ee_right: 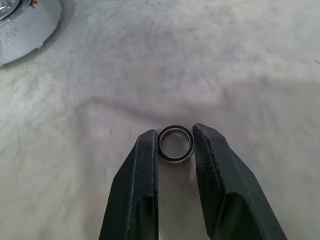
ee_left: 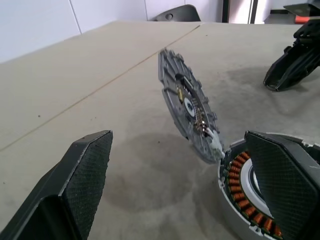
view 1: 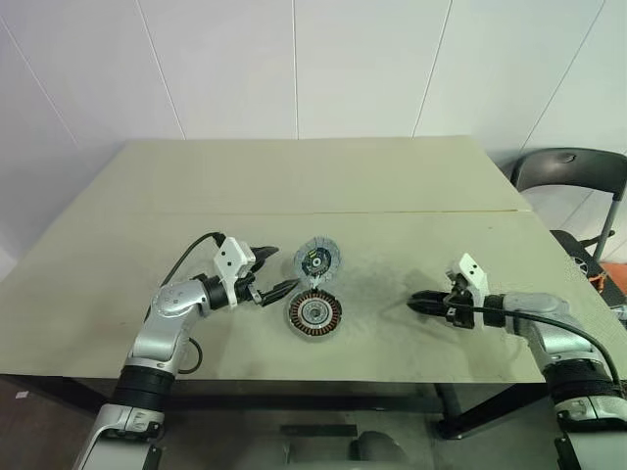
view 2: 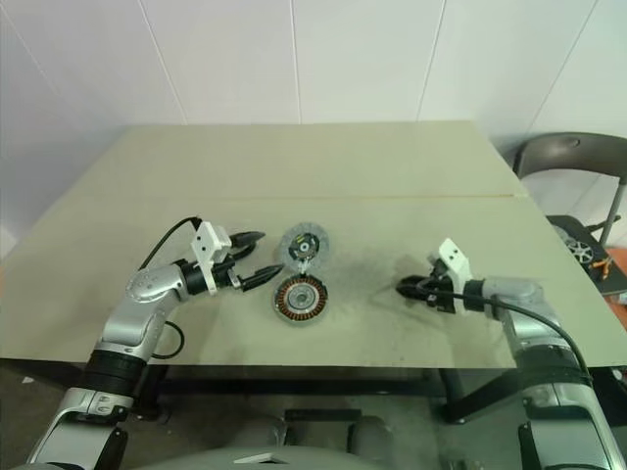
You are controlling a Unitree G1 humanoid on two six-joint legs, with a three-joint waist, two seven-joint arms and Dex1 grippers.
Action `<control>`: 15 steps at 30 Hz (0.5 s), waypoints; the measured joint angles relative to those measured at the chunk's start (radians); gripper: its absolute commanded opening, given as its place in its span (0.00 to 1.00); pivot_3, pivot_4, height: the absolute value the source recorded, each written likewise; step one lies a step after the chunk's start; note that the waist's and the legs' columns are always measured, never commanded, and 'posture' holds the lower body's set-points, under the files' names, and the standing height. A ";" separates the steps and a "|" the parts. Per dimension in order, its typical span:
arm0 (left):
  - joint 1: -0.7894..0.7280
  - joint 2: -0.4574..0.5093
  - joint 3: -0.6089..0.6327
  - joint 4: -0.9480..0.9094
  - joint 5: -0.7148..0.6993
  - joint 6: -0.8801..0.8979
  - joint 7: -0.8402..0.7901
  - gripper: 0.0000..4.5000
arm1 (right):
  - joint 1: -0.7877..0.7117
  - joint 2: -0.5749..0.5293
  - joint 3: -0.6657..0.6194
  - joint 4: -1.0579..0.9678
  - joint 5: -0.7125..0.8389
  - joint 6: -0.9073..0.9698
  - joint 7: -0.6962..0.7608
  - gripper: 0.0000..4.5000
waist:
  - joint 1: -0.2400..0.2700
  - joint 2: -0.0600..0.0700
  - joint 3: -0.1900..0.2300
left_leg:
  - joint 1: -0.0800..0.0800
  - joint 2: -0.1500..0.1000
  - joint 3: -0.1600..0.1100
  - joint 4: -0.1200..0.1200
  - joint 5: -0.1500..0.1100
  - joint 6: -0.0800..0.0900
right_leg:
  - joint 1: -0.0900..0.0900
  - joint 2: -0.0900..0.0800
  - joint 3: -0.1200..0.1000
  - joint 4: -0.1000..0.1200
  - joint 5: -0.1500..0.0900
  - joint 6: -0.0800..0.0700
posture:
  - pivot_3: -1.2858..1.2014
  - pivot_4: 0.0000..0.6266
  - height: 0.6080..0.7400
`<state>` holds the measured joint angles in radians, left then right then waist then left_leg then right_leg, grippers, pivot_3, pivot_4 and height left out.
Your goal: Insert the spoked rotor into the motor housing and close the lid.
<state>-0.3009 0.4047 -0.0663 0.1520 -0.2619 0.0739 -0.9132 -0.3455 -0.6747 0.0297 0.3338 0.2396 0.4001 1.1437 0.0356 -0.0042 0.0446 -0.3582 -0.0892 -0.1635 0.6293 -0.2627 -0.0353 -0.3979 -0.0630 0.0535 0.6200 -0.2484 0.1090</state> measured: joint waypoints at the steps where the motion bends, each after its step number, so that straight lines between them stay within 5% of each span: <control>1: 0.000 0.000 0.000 0.000 0.000 0.000 0.000 1.00 | -0.018 0.013 0.009 -0.042 0.001 0.018 -0.004 0.14 | 0.000 0.001 0.000 | 0.000 0.000 0.000 -0.001 0.000 0.000 | 0.000 0.000 0.000 0.000 0.000 0.000 | 0.52 0.00 1.00; 15: 0.028 0.020 0.005 -0.022 -0.012 0.010 -0.007 1.00 | -0.189 0.161 0.249 -0.272 0.017 0.274 -0.039 0.14 | 0.003 0.001 0.001 | -0.001 -0.001 -0.001 -0.002 0.000 0.000 | 0.000 0.000 -0.001 -0.003 0.000 0.000 | 0.52 0.00 1.00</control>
<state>-0.2733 0.4244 -0.0616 0.1303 -0.2735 0.0839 -0.9197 -0.5347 -0.5140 0.2788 0.0620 0.2569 0.6741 1.1049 0.0388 -0.0033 0.0456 -0.3591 -0.0898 -0.1643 0.6273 -0.2628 -0.0353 -0.3980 -0.0635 0.0525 0.6175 -0.2484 0.1089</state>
